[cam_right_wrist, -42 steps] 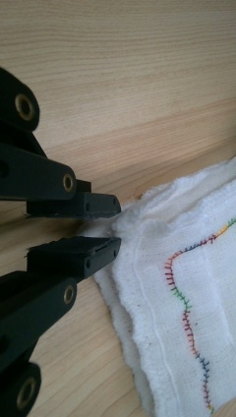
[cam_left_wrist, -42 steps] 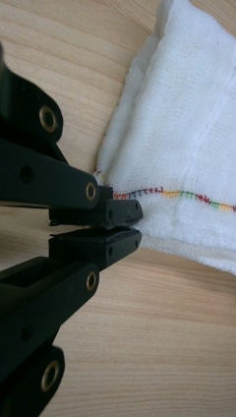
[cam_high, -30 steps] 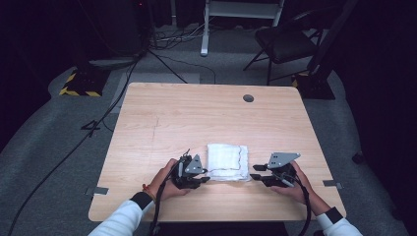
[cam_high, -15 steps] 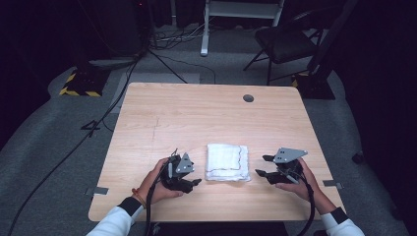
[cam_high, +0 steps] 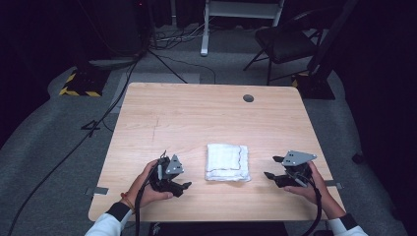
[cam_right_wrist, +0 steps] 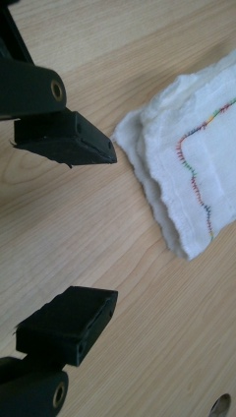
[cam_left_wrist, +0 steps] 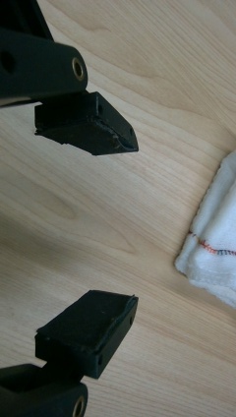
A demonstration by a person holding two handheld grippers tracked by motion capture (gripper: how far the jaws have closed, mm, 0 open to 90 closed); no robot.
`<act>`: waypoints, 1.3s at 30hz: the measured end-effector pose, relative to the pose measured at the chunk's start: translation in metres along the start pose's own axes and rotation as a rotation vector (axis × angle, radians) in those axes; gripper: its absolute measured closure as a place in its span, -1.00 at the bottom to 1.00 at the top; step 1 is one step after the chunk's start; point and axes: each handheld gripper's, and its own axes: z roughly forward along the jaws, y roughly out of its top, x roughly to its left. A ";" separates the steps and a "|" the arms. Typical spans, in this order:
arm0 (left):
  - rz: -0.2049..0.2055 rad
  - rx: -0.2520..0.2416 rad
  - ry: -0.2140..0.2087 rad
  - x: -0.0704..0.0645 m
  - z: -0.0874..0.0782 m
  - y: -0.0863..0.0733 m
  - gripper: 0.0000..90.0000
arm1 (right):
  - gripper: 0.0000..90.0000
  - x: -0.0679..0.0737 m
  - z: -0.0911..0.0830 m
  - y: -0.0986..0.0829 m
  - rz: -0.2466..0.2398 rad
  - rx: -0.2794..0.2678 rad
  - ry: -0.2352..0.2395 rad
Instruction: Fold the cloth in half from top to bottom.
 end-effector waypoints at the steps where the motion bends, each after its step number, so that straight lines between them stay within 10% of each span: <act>1: 0.000 0.003 0.006 0.000 -0.001 -0.002 -0.45 | -0.30 -0.001 -0.001 -0.002 0.001 0.004 -0.007; 12: -0.013 0.019 0.100 0.001 -0.007 -0.025 -0.53 | -0.33 -0.010 -0.012 -0.026 0.049 0.026 -0.044; 39: -0.173 -0.015 0.108 0.040 -0.024 -0.089 -0.54 | -0.46 -0.038 -0.039 -0.104 0.313 0.026 -0.128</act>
